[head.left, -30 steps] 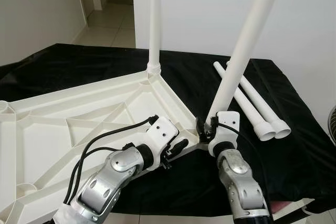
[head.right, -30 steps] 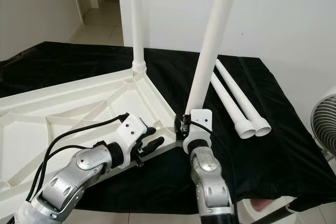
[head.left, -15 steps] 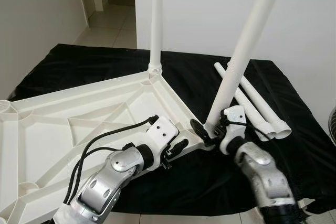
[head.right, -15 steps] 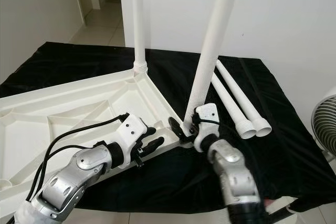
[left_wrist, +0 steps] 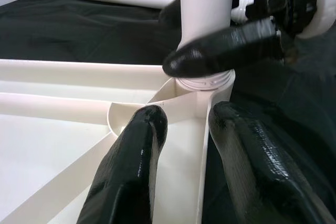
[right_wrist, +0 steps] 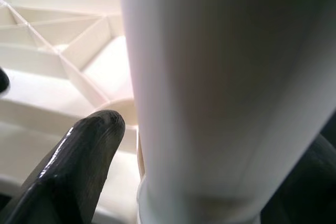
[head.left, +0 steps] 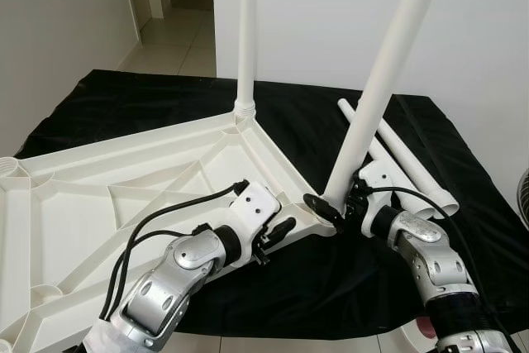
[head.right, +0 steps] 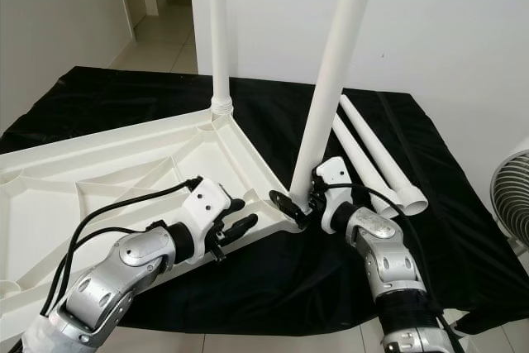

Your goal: Building children table

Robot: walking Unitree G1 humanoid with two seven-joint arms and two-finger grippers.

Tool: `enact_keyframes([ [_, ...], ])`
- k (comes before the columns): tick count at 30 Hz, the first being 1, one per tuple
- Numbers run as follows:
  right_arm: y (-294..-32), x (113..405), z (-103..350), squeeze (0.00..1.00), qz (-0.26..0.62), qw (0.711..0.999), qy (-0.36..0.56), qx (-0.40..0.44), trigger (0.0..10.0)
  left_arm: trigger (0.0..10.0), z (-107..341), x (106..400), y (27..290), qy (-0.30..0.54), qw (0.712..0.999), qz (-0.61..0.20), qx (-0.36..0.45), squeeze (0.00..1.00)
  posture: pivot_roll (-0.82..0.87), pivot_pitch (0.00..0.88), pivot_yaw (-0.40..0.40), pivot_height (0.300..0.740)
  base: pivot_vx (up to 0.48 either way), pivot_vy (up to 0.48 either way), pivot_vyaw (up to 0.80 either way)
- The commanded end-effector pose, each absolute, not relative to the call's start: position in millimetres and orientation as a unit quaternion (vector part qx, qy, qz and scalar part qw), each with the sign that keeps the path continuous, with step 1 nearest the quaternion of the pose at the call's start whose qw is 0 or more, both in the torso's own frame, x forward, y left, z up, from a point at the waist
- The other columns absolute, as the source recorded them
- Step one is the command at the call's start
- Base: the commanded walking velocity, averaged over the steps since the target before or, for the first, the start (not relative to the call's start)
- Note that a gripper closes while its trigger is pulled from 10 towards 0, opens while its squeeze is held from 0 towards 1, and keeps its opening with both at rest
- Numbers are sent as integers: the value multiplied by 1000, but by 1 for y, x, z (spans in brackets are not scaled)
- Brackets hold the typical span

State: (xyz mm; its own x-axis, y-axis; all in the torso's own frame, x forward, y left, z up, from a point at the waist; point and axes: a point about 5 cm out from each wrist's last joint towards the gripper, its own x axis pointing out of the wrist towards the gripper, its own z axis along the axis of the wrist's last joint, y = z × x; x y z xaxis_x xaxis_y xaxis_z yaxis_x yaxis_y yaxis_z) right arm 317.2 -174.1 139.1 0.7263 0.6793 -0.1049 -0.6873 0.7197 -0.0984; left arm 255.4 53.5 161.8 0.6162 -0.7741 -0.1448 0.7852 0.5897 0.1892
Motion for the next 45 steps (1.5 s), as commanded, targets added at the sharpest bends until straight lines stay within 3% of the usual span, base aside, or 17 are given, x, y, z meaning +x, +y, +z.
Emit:
enact_keyframes([
  [1,-172,319,133,0,380,921,39,-74,7608,10000,160,253,51,30,882,-454,119,0,7,18,-31,740,0,0,0],
  [2,-172,321,130,0,377,922,39,-83,4471,10000,160,253,51,30,883,-454,119,0,8,18,-31,740,0,0,0],
  [3,-172,321,130,0,377,922,39,-83,4471,10000,160,253,51,30,883,-454,119,0,8,18,-31,740,0,0,0],
  [4,-173,322,128,0,373,923,39,-89,0,10000,160,253,52,30,883,-454,119,0,10,18,-31,740,0,0,0],
  [18,-178,323,120,0,361,928,24,-91,0,10000,158,254,53,33,882,-454,124,0,5,16,-31,740,0,0,0],
  [19,-178,325,122,0,341,936,20,-89,9686,10000,159,256,53,33,881,-454,126,0,-1,16,-31,740,0,0,0],
  [26,-176,324,126,0,282,957,3,-67,10000,10000,159,257,54,32,880,-455,128,0,-11,26,-27,740,0,0,0],
  [33,-159,302,131,0,153,987,-40,1,10000,10000,158,255,54,34,882,-453,122,0,-25,47,-22,740,0,0,0],
  [45,-150,288,137,0,-12,998,-45,31,10000,10000,158,257,56,34,885,-447,123,0,-8,42,-38,740,0,0,0],
])
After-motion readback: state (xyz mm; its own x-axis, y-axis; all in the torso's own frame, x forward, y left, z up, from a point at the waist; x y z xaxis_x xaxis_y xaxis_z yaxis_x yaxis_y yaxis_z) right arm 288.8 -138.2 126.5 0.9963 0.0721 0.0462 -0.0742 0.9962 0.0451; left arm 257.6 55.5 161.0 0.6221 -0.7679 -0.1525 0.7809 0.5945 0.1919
